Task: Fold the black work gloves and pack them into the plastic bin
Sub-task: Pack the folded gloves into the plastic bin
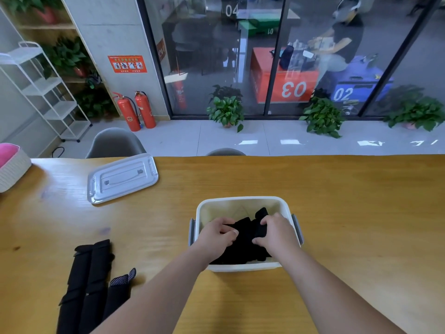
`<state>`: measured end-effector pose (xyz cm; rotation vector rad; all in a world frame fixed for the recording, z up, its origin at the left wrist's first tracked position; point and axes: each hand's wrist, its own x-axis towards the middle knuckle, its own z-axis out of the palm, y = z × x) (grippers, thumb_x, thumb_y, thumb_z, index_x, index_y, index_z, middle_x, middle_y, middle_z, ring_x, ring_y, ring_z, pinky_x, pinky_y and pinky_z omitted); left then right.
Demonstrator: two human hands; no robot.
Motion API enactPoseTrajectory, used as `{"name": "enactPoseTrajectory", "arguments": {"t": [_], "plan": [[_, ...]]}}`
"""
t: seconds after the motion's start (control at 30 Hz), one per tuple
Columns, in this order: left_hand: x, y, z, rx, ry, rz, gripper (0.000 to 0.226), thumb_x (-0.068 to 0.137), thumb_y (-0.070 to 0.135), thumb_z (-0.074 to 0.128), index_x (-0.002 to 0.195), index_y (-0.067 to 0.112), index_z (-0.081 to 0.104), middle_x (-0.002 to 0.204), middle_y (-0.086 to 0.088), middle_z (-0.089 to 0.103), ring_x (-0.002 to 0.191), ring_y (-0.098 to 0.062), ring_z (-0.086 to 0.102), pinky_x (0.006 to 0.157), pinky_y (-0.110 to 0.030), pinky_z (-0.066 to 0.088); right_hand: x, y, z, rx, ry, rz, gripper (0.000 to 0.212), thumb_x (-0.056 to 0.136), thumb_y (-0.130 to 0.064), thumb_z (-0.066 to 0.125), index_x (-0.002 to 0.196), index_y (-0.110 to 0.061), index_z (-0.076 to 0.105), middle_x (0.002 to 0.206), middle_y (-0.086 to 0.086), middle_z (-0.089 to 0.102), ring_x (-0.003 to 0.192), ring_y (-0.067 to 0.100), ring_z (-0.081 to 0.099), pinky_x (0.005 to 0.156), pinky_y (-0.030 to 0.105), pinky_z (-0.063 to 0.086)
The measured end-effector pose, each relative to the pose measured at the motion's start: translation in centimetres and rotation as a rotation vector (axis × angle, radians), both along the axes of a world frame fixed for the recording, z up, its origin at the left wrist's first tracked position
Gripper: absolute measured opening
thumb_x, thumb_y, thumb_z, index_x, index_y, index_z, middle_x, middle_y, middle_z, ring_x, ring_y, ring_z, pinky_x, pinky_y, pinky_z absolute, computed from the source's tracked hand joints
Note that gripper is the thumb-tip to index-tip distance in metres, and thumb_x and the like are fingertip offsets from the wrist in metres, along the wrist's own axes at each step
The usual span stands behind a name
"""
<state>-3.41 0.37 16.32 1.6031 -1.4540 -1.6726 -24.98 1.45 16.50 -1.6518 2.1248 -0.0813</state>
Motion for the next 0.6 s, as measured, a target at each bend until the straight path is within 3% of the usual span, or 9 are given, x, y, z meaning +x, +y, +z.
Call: {"name": "enactPoseTrajectory", "arguments": {"t": [0.17,0.3,0.47,0.6], "plan": [[0.1,0.1,0.0,0.007,-0.005,-0.016,0.036,0.096,0.039,0.071,0.13,0.04,0.063,0.113,0.017,0.076,0.102,-0.006,0.075,0.104,-0.039,0.058,0.1,-0.2,-0.7,0.052,-0.232,-0.191,0.081,0.063,-0.072,0.09,0.127,-0.03,0.067,0.124,-0.009,0.062,0.107,0.017,0.065,0.088,0.037,0.06],[0.2,0.1,0.1,0.016,-0.01,-0.015,0.037,0.096,0.039,0.071,0.132,0.04,0.063,0.112,0.02,0.075,0.103,-0.005,0.074,0.105,-0.039,0.058,0.0,-0.7,-1.0,0.125,-0.294,-0.259,0.083,0.066,-0.073,0.088,0.132,-0.028,0.064,0.114,-0.011,0.062,0.103,0.015,0.061,0.087,0.033,0.055],[0.2,0.1,0.3,0.018,-0.019,-0.024,0.038,0.097,0.04,0.071,0.135,0.039,0.062,0.114,0.019,0.074,0.103,-0.006,0.074,0.105,-0.039,0.058,-0.1,-0.8,-1.5,0.226,-0.36,-0.298,0.1,0.065,-0.08,0.084,0.144,-0.025,0.057,0.138,-0.004,0.064,0.123,0.022,0.062,0.099,0.038,0.053],[0.3,0.1,0.5,0.019,-0.017,-0.027,0.039,0.099,0.038,0.07,0.136,0.036,0.061,0.114,0.018,0.074,0.104,-0.007,0.074,0.105,-0.038,0.058,0.2,-0.9,-0.7,0.303,-0.36,-0.249,0.122,0.055,-0.091,0.075,0.154,-0.024,0.046,0.143,-0.002,0.061,0.123,0.024,0.062,0.103,0.041,0.054]]}}
